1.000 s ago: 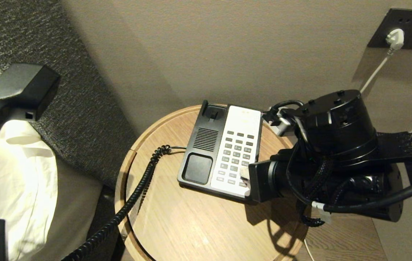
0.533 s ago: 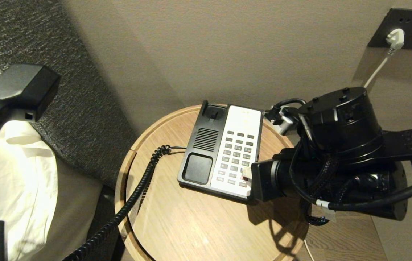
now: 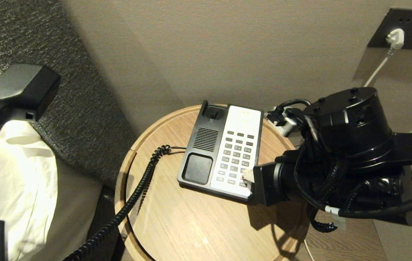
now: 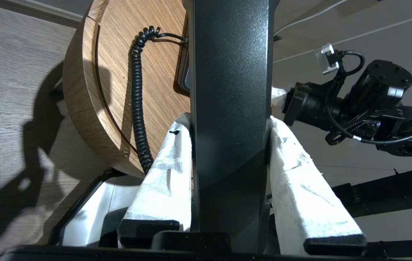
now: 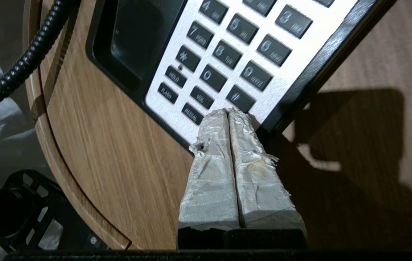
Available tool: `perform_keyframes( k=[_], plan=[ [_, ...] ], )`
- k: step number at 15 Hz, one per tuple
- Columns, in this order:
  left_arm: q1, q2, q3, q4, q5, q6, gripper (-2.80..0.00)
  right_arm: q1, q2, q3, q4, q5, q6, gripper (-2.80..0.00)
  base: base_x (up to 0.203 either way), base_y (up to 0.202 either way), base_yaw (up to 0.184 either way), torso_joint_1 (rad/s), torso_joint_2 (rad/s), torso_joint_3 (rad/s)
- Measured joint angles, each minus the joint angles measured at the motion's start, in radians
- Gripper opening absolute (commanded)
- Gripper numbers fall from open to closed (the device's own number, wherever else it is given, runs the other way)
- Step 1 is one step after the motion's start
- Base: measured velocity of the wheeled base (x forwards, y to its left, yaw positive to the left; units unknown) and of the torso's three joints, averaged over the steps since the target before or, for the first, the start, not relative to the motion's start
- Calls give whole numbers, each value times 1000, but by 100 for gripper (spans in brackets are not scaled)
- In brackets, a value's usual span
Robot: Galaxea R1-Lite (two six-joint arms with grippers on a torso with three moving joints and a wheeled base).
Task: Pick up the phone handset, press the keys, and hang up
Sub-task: Dial the number
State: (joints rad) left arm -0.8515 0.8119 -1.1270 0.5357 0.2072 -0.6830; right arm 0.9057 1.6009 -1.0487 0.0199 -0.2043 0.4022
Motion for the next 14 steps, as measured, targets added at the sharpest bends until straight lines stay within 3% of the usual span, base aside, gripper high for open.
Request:
perform_keyframes(
  k=[14],
  plan=[
    [0, -2, 0, 0, 0, -1, -280, 16, 6, 28, -2, 5, 1, -280, 0, 0, 0, 0, 0, 0]
  ],
)
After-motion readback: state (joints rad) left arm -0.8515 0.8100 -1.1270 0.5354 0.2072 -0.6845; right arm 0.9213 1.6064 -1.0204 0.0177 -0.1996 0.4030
